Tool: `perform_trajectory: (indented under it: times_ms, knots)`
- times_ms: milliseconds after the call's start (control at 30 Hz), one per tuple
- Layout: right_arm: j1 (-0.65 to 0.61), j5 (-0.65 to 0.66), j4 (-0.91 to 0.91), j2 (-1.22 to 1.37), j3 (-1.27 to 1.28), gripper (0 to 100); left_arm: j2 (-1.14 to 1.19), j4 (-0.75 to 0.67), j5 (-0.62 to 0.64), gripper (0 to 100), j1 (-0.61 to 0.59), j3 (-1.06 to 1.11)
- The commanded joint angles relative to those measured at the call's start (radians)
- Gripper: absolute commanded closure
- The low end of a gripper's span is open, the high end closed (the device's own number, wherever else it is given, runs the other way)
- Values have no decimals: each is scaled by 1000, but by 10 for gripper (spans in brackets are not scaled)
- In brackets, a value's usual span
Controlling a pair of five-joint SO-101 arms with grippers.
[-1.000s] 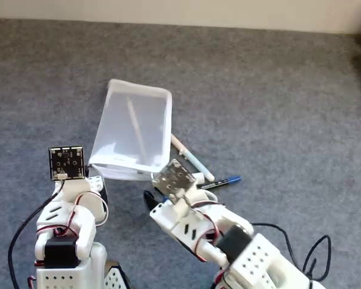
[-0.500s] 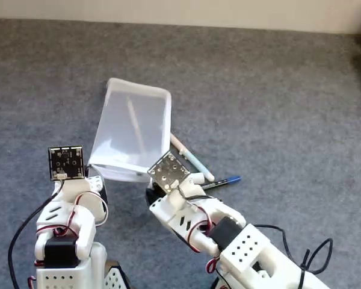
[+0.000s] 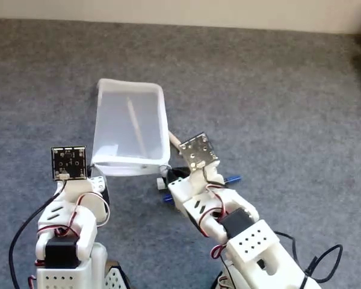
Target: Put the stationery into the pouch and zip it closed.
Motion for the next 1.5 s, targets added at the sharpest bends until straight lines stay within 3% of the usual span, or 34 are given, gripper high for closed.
perform_trajectory:
  times_ms: [0,300,500,633,833,1167,1467]
  knots:
    - [65,-43,-19,2,-71,992,-13,-23,6,995,-18,-36]
    - [125,-63,-8,2,-101,988,-13,-23,6,995,-18,-36]
    - [-71,-57,170,1,-159,854,-13,-23,5,995,-18,-36]
    - [-183,48,202,8,-166,777,-13,-20,5,995,-18,-36]
    - [-236,75,134,36,-143,777,-13,-20,5,995,-18,-38]
    - [-237,77,77,326,-223,777,-13,-20,6,995,-18,-38]
    - [-268,78,-53,352,-222,778,-13,-20,5,995,-18,-38]
